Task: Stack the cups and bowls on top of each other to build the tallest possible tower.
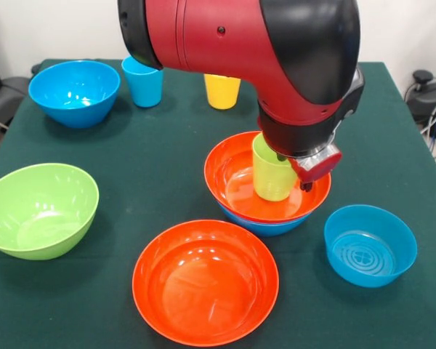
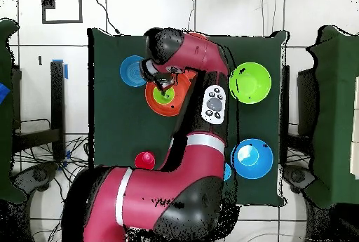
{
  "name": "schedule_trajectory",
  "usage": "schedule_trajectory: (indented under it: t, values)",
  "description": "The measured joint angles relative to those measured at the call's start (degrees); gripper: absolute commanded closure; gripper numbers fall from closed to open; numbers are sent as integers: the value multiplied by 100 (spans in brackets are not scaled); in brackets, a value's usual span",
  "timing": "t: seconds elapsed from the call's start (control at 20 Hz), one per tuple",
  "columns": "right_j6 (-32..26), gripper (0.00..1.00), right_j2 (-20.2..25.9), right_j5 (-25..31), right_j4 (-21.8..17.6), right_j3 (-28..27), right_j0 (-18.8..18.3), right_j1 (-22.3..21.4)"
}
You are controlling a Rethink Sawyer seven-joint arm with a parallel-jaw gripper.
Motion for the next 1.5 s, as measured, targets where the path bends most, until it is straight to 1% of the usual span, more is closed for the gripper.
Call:
schedule_trajectory:
  t: [0.7,1.5]
  values:
    - [0,0,-24,-2,1,0,53,-27]
    - [0,0,-25,-1,-1,-17,51,-302]
